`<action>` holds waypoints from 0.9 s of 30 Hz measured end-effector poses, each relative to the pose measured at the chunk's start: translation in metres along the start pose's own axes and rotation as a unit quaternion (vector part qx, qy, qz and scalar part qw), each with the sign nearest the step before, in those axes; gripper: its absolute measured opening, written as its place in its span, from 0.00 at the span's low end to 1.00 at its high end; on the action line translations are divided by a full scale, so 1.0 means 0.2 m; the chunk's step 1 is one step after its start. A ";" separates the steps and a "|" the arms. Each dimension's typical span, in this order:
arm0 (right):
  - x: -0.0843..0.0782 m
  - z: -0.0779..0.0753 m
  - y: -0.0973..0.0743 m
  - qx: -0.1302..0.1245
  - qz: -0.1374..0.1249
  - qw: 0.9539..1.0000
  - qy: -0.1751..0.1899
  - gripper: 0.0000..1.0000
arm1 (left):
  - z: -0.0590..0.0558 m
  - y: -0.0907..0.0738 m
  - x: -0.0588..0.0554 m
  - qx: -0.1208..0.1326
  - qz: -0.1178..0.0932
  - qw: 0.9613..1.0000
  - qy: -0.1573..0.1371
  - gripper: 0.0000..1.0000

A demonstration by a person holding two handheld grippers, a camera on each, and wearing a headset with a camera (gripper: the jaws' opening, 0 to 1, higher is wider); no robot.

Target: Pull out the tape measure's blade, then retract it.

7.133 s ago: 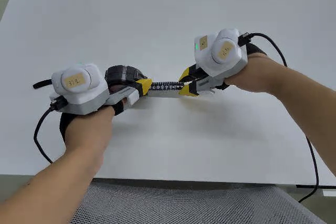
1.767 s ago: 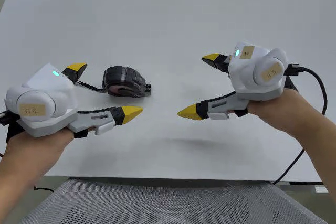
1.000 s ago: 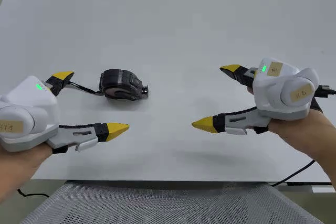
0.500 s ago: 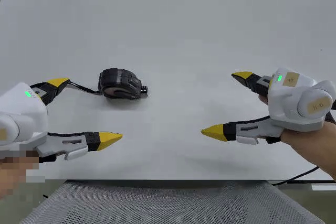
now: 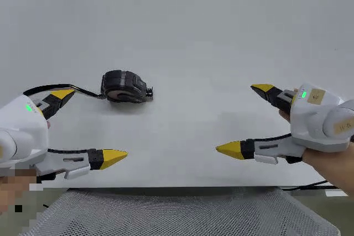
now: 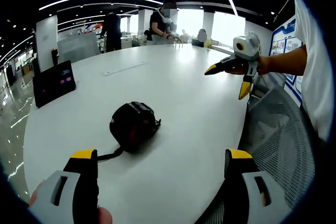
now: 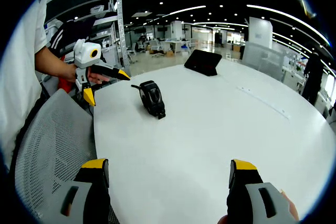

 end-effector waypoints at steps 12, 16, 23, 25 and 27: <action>-0.08 0.02 -0.02 -0.001 -0.010 1.000 0.019 0.98 | 0.01 -0.02 -0.09 -0.003 0.012 1.000 -0.016 0.99; -0.11 0.03 -0.03 -0.001 -0.013 1.000 0.026 0.99 | 0.00 -0.04 -0.10 -0.008 0.013 1.000 -0.016 0.99; -0.15 0.03 -0.03 0.002 -0.001 1.000 0.028 0.99 | -0.02 -0.04 -0.13 -0.015 0.022 1.000 -0.012 0.99; -0.16 0.03 -0.04 0.002 0.000 1.000 0.028 0.99 | -0.02 -0.05 -0.14 -0.016 0.027 0.999 -0.010 0.99; -0.16 0.03 -0.04 0.003 0.002 1.000 0.026 0.99 | -0.02 -0.06 -0.15 -0.019 0.029 0.999 -0.009 0.99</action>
Point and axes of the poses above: the centre of the closed fingertips' face, and the gripper's own axes: y roughly forward along the fingers, z roughly to its left, x roughly out of its top, the point moved 2 cm from there along -y, roughly backward along the fingers, and after that the axes turned 9 degrees about z, right-handed, at the moved point
